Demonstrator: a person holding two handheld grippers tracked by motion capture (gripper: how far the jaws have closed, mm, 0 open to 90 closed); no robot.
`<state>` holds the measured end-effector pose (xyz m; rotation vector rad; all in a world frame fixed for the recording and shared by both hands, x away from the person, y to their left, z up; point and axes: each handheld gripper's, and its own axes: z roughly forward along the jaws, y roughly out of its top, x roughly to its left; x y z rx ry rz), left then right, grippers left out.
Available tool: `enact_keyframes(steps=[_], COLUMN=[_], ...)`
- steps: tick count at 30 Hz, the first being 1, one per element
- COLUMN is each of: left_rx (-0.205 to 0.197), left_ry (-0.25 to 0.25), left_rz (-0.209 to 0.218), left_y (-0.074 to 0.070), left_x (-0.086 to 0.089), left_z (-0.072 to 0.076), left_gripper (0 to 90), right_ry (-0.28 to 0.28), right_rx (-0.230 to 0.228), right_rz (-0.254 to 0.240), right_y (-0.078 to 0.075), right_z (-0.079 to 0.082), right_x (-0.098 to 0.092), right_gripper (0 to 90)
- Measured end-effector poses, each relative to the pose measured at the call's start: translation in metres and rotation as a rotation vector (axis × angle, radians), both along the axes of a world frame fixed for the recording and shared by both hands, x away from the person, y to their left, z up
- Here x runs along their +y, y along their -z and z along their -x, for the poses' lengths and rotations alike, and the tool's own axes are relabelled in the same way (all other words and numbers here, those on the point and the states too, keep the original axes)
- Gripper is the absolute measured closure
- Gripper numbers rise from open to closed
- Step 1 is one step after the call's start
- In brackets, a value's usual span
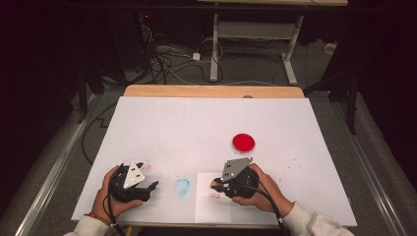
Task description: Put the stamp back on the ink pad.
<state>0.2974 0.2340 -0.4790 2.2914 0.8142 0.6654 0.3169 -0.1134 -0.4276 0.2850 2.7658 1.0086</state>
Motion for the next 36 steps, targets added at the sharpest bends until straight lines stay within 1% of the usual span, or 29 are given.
enact_keyframes(steps=[3, 5, 9, 14, 19, 26, 36], left_rx=[0.003, 0.002, -0.002, 0.002, 0.001, 0.0, 0.002], left_ry=[0.003, 0.002, 0.004, 0.009, 0.01, 0.012, 0.013], left_rz=[-0.01, -0.006, -0.012, -0.015, -0.014, -0.017, -0.02], left_y=[0.0, 0.0, -0.001, 0.0, 0.0, 0.0, 0.0], left_x=[-0.001, -0.001, -0.001, -0.001, -0.001, -0.001, -0.001], left_z=[0.0, 0.002, 0.003, 0.002, 0.002, 0.002, 0.002], left_gripper=[19.6, 19.6, 19.6, 19.6, 19.6, 19.6, 19.6], right_ry=[0.008, 0.018, 0.02, 0.036, 0.058, 0.064, 0.111], right_rx=[-0.008, -0.019, -0.032, -0.051, -0.058, -0.068, -0.082], right_rz=[-0.008, -0.015, -0.024, -0.035, -0.044, -0.042, -0.058], right_y=[-0.003, -0.006, -0.011, -0.016, -0.019, -0.02, -0.026], right_z=[0.0, 0.001, 0.001, 0.0, -0.003, -0.005, -0.014], right_x=[-0.003, -0.005, -0.008, -0.013, -0.017, -0.02, -0.031], right_gripper=[76.1, 76.1, 76.1, 76.1, 76.1, 76.1, 76.1])
